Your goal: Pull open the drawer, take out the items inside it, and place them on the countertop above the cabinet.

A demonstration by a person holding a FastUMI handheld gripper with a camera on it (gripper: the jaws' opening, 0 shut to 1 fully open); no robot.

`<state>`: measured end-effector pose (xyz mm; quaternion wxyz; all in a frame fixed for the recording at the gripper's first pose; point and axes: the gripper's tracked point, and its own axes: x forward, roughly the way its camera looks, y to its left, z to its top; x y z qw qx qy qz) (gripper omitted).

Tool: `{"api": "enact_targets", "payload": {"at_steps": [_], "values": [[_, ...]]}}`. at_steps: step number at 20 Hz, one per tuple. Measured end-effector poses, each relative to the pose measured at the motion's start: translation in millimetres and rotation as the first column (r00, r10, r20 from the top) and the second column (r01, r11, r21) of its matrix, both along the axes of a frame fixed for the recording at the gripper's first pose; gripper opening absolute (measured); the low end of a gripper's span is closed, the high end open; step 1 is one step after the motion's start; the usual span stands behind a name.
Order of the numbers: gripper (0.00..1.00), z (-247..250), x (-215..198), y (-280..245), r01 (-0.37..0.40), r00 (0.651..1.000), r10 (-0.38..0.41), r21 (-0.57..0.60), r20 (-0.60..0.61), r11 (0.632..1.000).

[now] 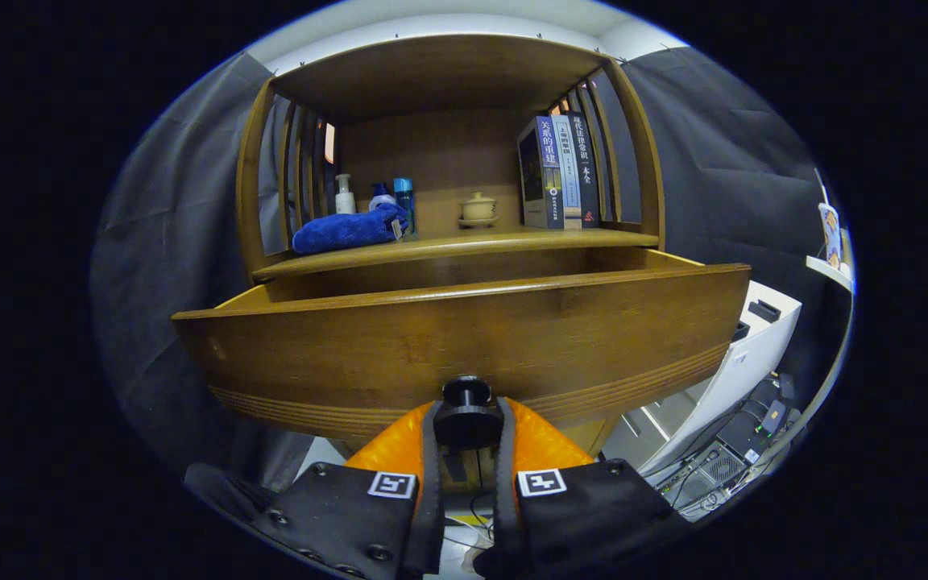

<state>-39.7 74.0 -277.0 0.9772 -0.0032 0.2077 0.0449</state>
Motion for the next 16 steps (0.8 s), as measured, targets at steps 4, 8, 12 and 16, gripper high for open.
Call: {"api": "enact_targets", "payload": {"at_steps": [4, 8, 12, 16], "values": [[0.33, -0.6, -24.9, -3.4, -0.010, 1.000, 0.010, -0.019, -0.008, 1.000], [0.32, -2.3, -33.1, -4.4, -0.011, 1.000, 0.011, -0.021, -0.020, 1.000], [0.43, -2.3, -32.8, -2.4, -0.027, 0.999, 0.026, -0.030, -0.036, 0.999], [0.72, 2.5, -32.0, -5.6, -0.022, 0.999, 0.018, -0.079, -0.050, 0.997]]}}
